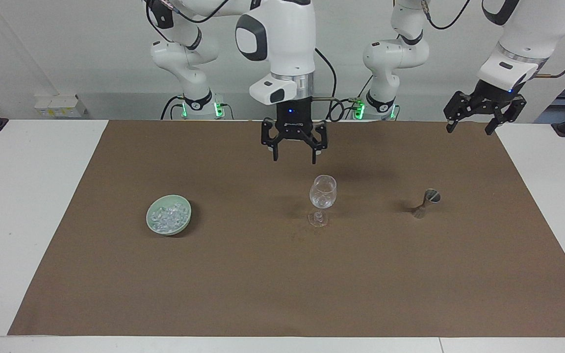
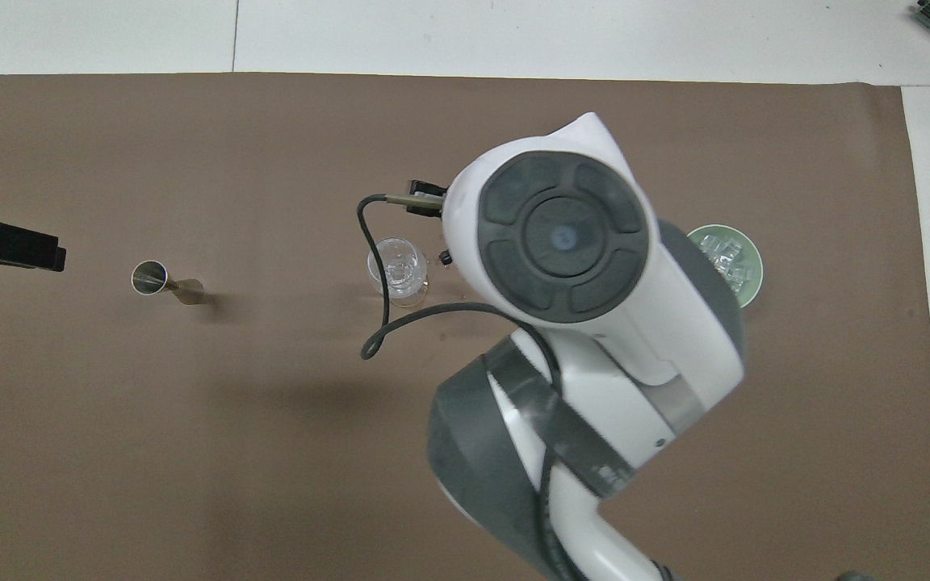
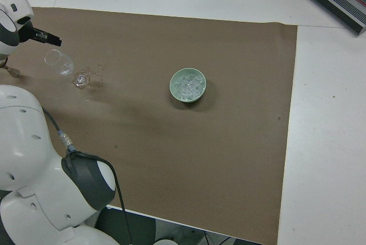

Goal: Pour wine and add ice with both arms
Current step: 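Carry the tin back to its spot and open the right gripper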

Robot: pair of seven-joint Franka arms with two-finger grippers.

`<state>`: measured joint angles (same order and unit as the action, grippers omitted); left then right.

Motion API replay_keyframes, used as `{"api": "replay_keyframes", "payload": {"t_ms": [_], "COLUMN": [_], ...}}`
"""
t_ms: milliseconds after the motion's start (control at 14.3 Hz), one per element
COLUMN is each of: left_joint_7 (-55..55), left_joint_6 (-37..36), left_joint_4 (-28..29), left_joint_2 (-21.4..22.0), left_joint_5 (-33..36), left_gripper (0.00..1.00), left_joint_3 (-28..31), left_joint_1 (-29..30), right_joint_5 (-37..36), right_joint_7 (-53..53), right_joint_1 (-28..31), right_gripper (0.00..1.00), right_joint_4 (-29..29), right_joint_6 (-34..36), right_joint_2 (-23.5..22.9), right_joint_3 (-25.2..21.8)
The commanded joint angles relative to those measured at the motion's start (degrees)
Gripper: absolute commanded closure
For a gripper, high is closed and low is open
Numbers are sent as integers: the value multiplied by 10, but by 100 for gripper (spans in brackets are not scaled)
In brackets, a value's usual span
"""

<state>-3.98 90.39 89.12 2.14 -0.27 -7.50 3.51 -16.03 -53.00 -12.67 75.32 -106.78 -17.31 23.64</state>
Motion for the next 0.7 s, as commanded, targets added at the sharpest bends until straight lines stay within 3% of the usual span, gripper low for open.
{"api": "replay_keyframes", "payload": {"t_ms": [0, 629], "left_joint_7": [-11, -11], "left_joint_6": [-6, -6], "left_joint_4": [6, 6], "left_joint_2": [8, 9], "left_joint_5": [-8, -8], "left_gripper": [0, 0], "left_joint_3": [0, 0], "left_joint_1": [4, 4], "right_joint_5": [45, 74], "right_joint_7": [18, 66], "right_joint_1": [67, 155], "right_gripper": [0, 0], "right_joint_4": [37, 62], "right_joint_6": [28, 142], "right_joint_2": [45, 125], "right_joint_3": [6, 4]}}
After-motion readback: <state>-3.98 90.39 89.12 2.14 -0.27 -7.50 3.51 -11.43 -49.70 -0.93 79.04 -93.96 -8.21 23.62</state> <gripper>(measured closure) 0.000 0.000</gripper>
